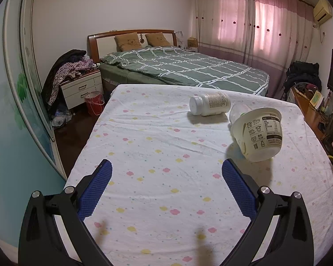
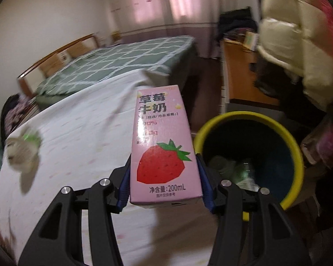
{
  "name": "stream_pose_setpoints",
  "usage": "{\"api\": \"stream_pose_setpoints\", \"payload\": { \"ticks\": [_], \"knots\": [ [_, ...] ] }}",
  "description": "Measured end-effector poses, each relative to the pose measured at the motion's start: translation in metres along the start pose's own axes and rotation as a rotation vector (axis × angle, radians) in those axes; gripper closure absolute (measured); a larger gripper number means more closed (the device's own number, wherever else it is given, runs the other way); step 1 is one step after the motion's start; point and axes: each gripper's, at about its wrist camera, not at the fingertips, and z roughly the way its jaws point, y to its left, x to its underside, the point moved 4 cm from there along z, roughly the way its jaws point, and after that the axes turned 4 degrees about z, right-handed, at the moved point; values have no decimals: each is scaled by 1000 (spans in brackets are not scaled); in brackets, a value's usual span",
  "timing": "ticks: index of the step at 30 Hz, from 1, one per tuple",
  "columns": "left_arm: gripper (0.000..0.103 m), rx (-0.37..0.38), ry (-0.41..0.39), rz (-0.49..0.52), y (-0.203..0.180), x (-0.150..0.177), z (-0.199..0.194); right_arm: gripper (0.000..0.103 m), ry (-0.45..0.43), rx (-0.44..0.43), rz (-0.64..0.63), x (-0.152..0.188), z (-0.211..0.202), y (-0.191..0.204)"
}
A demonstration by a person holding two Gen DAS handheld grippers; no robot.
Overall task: Collect trash
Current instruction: 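Carry the milk carton over the bin and open the right gripper, then reach the left gripper to the white yogurt cup and grasp its rim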
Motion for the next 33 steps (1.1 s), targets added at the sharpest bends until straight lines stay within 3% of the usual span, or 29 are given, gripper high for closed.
{"api": "stream_pose_setpoints", "payload": {
  "ticks": [9, 12, 24, 33],
  "knots": [
    [5, 5, 8, 14, -4, 2, 3, 51, -24, 164, 152, -14, 11, -70],
    [5, 9, 10, 13, -4, 2, 4, 38, -49, 208, 190, -13, 10, -87],
    [5, 59, 64, 27, -18, 2, 9, 37, -91, 242, 105, -11, 4, -68],
    [5, 157, 130, 55, -67, -24, 6, 34, -85, 200, 89, -11, 6, -63]
  ]
}}
